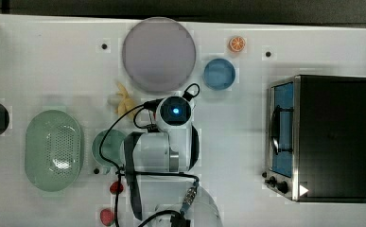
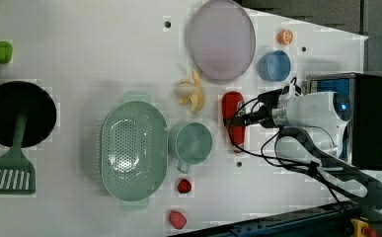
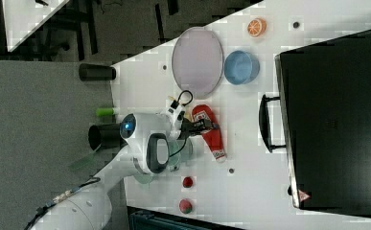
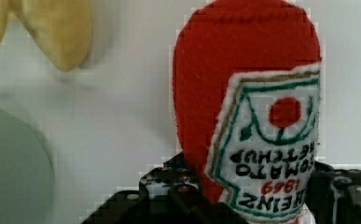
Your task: Pick Ketchup from the table and place it in strainer.
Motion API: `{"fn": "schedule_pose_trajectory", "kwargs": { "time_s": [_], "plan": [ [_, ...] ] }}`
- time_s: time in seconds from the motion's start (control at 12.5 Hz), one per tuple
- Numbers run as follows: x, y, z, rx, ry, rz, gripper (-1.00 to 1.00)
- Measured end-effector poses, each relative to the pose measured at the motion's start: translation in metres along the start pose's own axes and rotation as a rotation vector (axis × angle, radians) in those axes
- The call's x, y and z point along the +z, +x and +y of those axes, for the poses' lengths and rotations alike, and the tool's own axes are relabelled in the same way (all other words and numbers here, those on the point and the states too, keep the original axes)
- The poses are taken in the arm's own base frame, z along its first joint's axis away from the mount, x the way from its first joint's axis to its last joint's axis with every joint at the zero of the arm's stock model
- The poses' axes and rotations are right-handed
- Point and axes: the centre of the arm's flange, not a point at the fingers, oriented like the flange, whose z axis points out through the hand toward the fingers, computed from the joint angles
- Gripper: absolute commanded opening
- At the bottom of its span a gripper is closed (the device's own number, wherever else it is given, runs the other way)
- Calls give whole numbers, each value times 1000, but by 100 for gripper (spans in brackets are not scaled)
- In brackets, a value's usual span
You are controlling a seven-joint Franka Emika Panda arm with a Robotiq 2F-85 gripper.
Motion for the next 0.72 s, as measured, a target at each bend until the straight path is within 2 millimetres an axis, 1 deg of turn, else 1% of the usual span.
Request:
{"fn": "schedule_pose_trajectory", "kwargs": {
  "time_s": [0.16, 0.24, 0.32, 0.4, 0.48, 0.56, 0.72],
  "plan": [
    [-16, 2, 0, -2, -6, 5, 21],
    [-29, 2, -1, -6, -10, -7, 21],
    [-49, 1, -2, -9, -17, -13, 21],
    [-74, -1, -5, -13, -24, -31, 21],
    [-105, -2, -9, -20, -34, -48, 21],
    [-141, -2, -13, -24, -47, -39, 21],
    [-221, 7, -33, -50, -74, 37, 21]
  ]
}}
